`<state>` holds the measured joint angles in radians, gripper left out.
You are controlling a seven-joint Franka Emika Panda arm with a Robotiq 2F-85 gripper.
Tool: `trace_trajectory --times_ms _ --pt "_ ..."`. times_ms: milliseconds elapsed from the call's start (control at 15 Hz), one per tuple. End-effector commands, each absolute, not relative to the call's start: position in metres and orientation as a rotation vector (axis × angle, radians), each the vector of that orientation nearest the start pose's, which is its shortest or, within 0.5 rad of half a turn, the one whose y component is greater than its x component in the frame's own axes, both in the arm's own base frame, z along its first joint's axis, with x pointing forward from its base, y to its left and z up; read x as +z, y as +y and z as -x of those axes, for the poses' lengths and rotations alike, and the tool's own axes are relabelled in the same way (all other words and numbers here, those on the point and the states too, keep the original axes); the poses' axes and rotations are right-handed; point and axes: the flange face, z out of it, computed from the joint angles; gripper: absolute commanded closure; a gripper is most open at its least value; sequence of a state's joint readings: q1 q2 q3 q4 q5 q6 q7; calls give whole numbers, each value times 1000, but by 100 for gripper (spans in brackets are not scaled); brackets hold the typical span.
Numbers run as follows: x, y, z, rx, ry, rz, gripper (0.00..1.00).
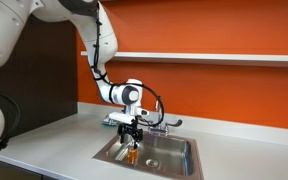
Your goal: Place the fanta can to the left of the sink
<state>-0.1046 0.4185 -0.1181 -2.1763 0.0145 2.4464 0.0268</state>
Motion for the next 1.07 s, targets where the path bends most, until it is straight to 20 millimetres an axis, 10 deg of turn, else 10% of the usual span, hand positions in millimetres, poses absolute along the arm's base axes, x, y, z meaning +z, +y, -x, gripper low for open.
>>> trace_trajectory --times_ms 0,1000 --pt "175 -125 -533 213 424 3123 0" --pt "147 -133 -538 199 427 3123 0"
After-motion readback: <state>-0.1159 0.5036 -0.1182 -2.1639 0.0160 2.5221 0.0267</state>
